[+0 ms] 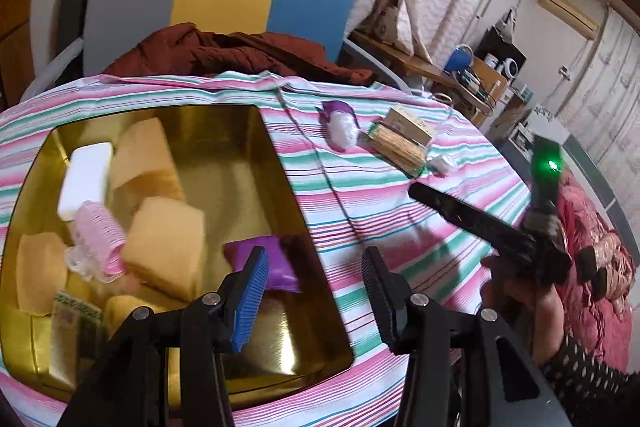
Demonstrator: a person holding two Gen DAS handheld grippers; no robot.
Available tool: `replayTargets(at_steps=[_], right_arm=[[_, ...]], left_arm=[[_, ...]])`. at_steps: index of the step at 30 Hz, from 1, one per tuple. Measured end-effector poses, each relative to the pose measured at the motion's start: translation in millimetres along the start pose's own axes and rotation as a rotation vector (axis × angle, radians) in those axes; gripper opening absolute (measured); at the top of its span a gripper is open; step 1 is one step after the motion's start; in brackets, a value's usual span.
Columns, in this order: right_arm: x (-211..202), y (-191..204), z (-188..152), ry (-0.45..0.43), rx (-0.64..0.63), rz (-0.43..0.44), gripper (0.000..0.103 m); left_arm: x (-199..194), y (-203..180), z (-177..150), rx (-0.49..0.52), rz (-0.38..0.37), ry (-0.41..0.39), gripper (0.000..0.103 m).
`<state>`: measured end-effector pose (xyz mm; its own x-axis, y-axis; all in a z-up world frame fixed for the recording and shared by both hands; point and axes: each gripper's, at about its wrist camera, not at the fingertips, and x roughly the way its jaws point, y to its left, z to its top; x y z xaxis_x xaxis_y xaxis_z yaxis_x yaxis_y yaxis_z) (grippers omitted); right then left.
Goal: Organize objects
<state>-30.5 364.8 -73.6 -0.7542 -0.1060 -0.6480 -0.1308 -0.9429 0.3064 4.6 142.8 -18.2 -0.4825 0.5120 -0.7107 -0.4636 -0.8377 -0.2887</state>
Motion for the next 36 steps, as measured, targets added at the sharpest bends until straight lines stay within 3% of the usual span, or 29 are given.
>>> replayTargets(at_steps=[7, 17, 24, 32, 36], right_arm=[[21, -42, 49, -0.020, -0.025, -0.084, 0.076], [81, -64, 106, 0.050, -0.131, -0.160, 0.076], [99, -71, 97, 0.120, -0.081, -0.108, 0.076], [60, -21, 48, 0.109, -0.175, 0.070, 0.076], [43, -32, 44, 0.047, -0.151, 0.021, 0.076]], left_arm=[[13, -18, 3, 0.034, -0.022, 0.029, 0.049], [22, -27, 2, 0.051, -0.018, 0.067, 0.049], [24, -32, 4, 0.057, -0.020, 0.070, 0.049], [29, -38, 3, 0.071, -0.027, 0.080, 0.049], [30, -37, 4, 0.060, -0.031, 0.079, 0.049]])
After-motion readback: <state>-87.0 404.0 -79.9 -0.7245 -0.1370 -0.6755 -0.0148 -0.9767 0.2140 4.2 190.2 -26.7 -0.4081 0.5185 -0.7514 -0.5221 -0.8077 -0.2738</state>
